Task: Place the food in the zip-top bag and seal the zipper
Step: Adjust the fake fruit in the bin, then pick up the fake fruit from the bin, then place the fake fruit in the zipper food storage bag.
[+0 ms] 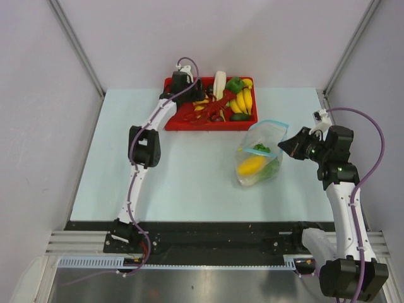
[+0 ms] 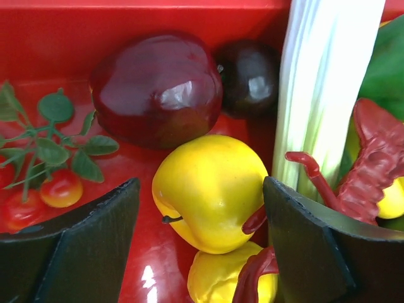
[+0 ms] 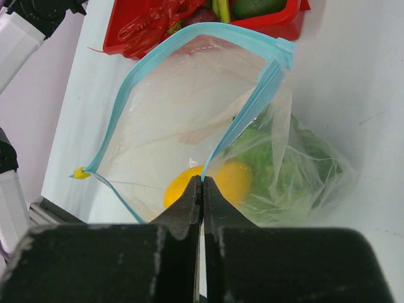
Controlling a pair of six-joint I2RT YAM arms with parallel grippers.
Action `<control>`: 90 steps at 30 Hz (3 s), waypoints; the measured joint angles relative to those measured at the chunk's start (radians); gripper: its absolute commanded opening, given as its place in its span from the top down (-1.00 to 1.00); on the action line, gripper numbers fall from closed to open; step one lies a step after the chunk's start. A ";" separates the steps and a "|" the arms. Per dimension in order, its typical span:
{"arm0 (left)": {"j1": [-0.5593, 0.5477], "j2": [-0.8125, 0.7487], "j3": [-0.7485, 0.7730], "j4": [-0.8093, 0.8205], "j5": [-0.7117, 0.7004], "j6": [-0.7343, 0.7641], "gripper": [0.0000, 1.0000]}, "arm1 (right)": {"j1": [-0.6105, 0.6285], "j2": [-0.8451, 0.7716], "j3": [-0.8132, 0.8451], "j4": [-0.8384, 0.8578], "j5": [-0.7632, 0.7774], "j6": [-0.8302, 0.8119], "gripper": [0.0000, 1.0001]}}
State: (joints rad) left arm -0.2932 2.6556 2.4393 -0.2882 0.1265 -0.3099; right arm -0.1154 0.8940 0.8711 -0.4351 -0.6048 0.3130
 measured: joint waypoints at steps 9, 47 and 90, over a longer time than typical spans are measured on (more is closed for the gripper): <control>0.028 -0.135 -0.145 -0.150 -0.122 0.111 -0.50 | -0.008 -0.003 -0.001 0.004 -0.001 0.000 1.00; 0.074 -0.211 -0.226 -0.330 -0.104 0.363 -0.99 | -0.010 0.003 -0.002 0.023 -0.013 0.000 1.00; -0.413 -0.773 -0.443 -0.177 0.455 0.368 -0.20 | -0.006 -0.031 -0.002 0.000 -0.033 -0.027 1.00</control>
State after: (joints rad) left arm -0.7063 1.8828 1.9965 -0.4652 0.5812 0.0578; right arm -0.1211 0.8627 0.8696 -0.4355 -0.6376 0.2863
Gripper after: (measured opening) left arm 0.755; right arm 0.010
